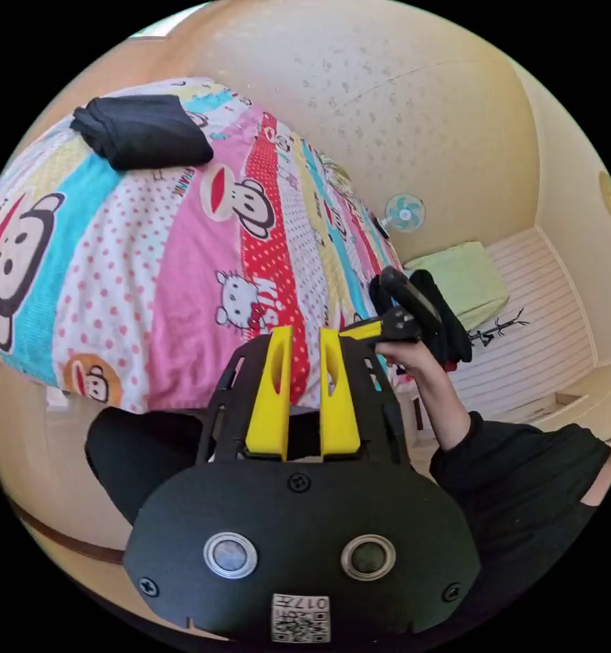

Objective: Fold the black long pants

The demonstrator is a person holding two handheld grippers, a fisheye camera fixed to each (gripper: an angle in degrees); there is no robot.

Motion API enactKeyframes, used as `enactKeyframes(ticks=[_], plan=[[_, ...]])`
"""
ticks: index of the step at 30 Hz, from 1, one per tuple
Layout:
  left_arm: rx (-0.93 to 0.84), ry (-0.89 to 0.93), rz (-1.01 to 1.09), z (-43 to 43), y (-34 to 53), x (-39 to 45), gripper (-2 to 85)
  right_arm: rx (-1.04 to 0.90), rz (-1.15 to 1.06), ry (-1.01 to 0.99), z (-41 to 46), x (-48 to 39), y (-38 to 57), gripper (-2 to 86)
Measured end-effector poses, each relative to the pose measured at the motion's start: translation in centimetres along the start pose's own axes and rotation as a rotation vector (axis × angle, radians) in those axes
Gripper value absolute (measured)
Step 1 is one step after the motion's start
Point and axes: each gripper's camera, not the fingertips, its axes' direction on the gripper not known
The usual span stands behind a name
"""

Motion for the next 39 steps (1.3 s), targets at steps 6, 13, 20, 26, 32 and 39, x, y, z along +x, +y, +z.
enactKeyframes(ticks=[6,13,20,26,32,39], plan=[[0.137,-0.295,-0.041,-1.4,-16.4,-9.3,16.2,0.117,0.099,-0.236,5.4,5.1,2.1,0.4],[0.104,-0.299,-0.119,8.8,-24.1,-8.4,6.3,-0.029,0.063,-0.130,9.6,4.7,-0.3,0.4],[-0.190,0.147,0.473,13.9,-8.2,7.4,4.8,0.176,0.158,-0.307,14.2,8.7,5.0,0.6],[-0.542,0.373,0.707,12.0,9.3,14.2,6.0,0.509,0.195,-0.378,18.6,7.9,18.5,1.3],[-0.121,0.011,0.200,5.8,2.0,6.5,14.3,0.503,0.302,-0.373,21.8,8.0,25.6,0.7],[0.220,-0.071,-0.269,7.0,-11.1,-4.8,12.0,0.627,0.336,-0.311,19.5,7.3,30.2,1.6]])
